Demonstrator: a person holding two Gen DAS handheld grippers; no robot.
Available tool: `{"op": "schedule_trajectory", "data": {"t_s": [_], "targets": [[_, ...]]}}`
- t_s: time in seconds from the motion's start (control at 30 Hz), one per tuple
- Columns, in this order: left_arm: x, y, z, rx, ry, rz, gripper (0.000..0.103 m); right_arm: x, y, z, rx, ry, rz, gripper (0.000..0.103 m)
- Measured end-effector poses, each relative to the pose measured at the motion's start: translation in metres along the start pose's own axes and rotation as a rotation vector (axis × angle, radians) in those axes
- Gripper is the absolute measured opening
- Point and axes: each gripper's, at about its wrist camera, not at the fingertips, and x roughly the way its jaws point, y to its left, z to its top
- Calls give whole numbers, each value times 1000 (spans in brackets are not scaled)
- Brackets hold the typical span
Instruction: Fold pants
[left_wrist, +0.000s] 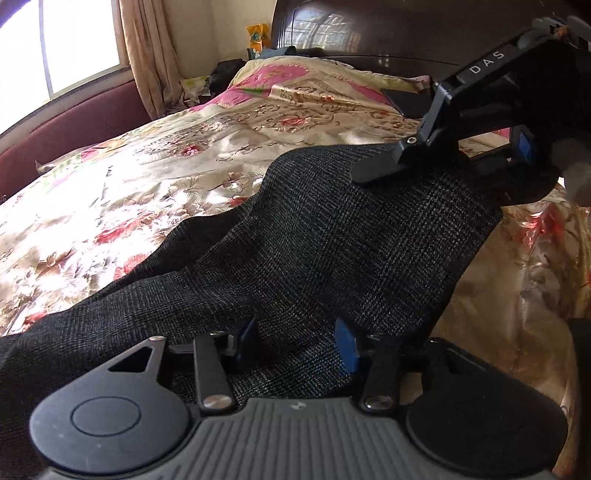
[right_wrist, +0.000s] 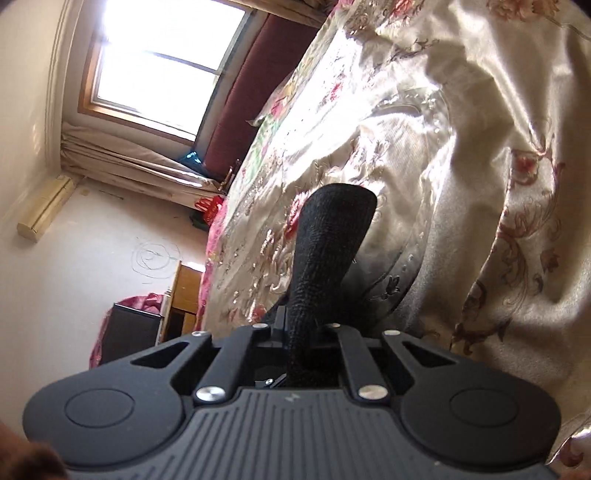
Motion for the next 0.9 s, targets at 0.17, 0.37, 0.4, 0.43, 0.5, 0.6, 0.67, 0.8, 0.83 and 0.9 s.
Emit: {"op": "schedule_trajectory", "data": {"t_s": [0.17, 0.37, 0.4, 0.43, 0.5, 0.6, 0.67, 0.8, 0.83, 0.9], "targets": [[-35, 28, -11, -57, -56, 45, 60, 31, 47, -5, -73, 42, 19, 9], [-92, 81, -36, -129, -142, 180, 62, 96, 132, -25, -216, 130, 81, 9], [-101, 90, -41, -157, -152, 198, 62, 114, 147, -32, -261, 153, 75, 9], [-110, 99, -48, -188, -162, 215, 63, 133, 163, -42, -300, 186, 70, 9], [-124, 113, -62, -237, -168, 248, 63, 164, 184, -60, -353, 241, 75, 9], [-139, 134, -90, -292, -144, 289, 63, 206, 216, -95, -475, 317, 61, 9], [-142, 145, -106, -334, -120, 295, 63, 230, 227, -119, -575, 357, 13, 9], [-143, 157, -125, -385, -80, 298, 63, 271, 225, -160, -729, 444, -107, 17], [-144, 158, -129, -386, -75, 303, 63, 276, 224, -169, -775, 453, -122, 19], [-148, 160, -132, -382, -76, 313, 64, 279, 227, -177, -815, 458, -134, 19]]}}
